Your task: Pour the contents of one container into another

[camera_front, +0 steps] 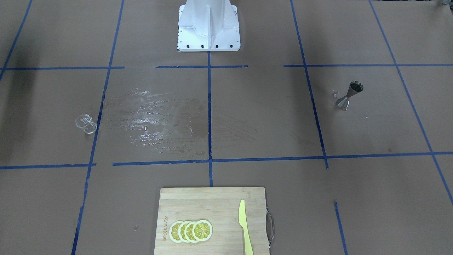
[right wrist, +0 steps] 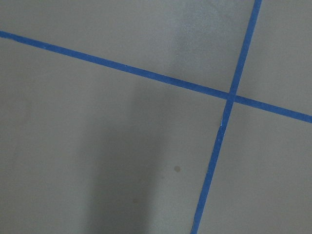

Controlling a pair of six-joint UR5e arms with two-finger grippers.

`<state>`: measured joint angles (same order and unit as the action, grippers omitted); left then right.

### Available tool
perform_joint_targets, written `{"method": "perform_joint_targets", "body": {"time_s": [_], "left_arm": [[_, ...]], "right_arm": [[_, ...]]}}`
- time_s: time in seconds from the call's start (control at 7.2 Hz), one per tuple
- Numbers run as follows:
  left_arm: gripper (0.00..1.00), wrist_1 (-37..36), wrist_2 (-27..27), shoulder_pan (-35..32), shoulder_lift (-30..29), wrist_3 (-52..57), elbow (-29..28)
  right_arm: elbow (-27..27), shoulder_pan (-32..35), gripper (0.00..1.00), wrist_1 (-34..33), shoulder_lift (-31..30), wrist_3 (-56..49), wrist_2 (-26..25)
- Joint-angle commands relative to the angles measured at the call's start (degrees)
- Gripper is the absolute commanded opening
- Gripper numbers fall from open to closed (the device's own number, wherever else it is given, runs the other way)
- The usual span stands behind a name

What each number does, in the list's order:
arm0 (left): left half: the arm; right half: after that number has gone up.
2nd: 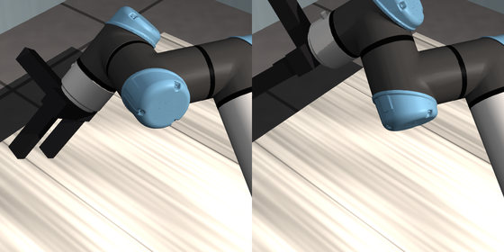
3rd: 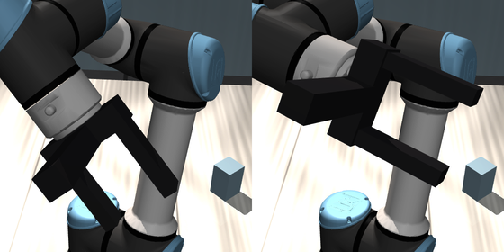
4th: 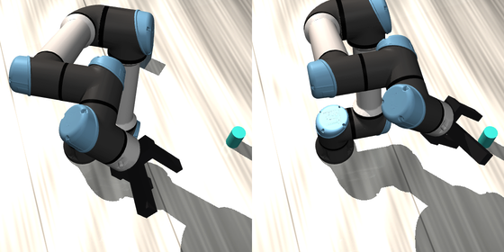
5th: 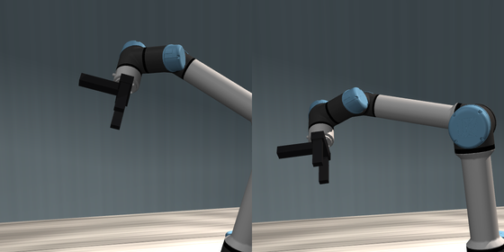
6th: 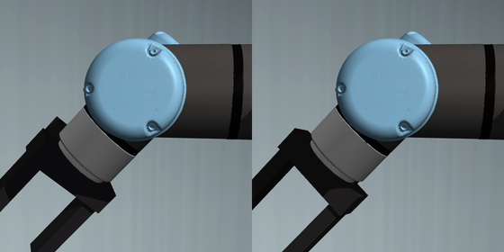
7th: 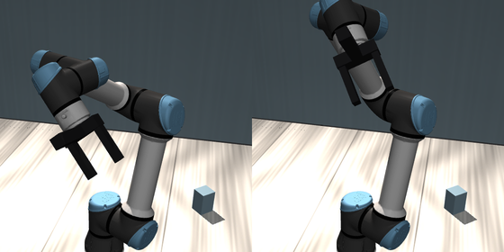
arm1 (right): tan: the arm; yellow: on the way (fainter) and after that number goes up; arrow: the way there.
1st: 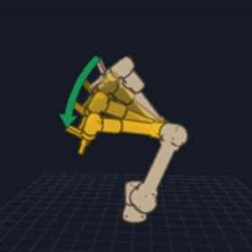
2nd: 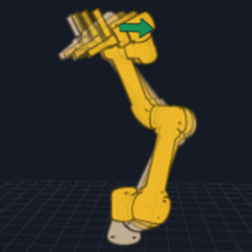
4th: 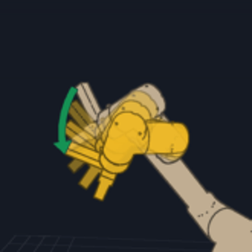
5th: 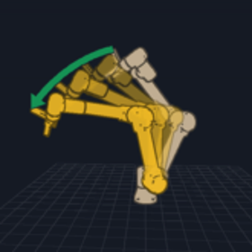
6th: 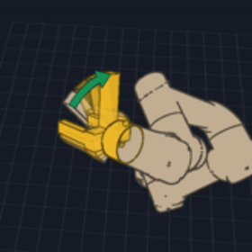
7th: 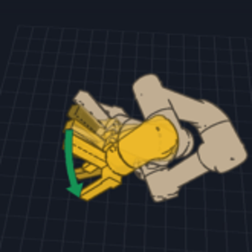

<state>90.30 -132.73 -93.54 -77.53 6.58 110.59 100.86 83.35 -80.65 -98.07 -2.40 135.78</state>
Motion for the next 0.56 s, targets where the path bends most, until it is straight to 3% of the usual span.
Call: {"method": "perform_joint_targets", "body": {"time_s": [0.0,0.42], "left_arm": [[1.00,-1.6,-0.4,0.1,-1.4,-0.3,-2.0],[1.00,4.8,-0.1,0.1,-1.1,-0.1,-5.8]], "right_arm": [[-0.2,-0.2,1.00,0.2,-0.1,0.0,-0.4],[-0.1,-1.5,1.00,0.6,-0.1,-0.1,-0.2]]}}
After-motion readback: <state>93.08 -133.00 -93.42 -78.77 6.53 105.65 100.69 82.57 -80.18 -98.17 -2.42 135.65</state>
